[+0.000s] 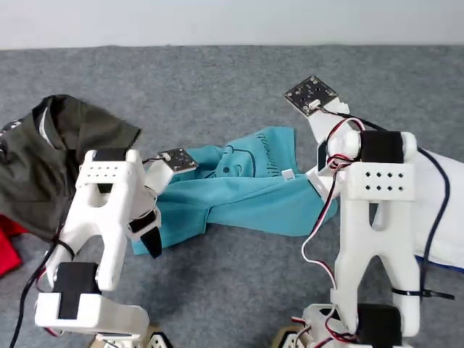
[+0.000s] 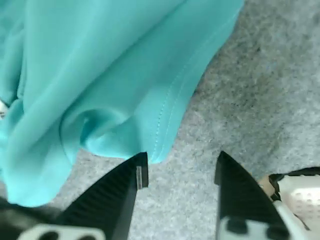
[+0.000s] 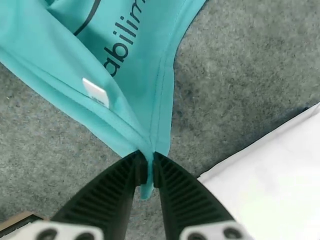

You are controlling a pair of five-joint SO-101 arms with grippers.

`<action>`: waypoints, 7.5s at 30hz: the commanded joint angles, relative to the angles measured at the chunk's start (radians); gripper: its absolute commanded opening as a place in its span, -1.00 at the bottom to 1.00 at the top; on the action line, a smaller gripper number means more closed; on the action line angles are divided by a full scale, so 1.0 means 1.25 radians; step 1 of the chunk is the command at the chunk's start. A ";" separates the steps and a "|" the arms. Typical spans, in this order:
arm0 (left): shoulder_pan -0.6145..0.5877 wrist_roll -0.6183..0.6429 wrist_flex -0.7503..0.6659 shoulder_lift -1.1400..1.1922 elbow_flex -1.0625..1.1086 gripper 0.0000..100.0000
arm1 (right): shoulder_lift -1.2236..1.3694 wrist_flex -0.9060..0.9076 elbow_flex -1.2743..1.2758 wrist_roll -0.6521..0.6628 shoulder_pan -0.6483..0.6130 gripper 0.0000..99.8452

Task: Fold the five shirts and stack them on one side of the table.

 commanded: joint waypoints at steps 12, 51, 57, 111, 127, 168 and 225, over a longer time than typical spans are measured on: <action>-0.093 -0.006 -0.059 0.237 -0.104 -0.54 | -0.036 0.010 -0.009 -0.006 0.012 -0.98; -0.090 0.196 0.016 -0.482 -0.334 -0.97 | -0.333 -0.089 -0.014 0.049 0.007 -0.98; -0.087 0.232 -0.002 -0.489 -0.553 -0.97 | -0.427 -0.175 -0.015 0.049 0.007 -0.98; -0.083 0.069 -0.109 -0.610 -0.905 -0.97 | -0.845 -0.451 0.092 0.378 0.249 -0.98; 0.010 0.006 -0.314 -0.355 -0.449 -0.97 | -0.725 -0.814 0.668 0.423 0.099 -0.98; -0.004 0.001 -0.462 0.258 -0.819 -0.97 | 0.330 -1.480 0.177 0.512 0.085 -0.98; 0.123 -0.107 0.183 -0.470 0.271 -0.97 | 0.002 -0.152 0.252 0.430 0.204 -0.98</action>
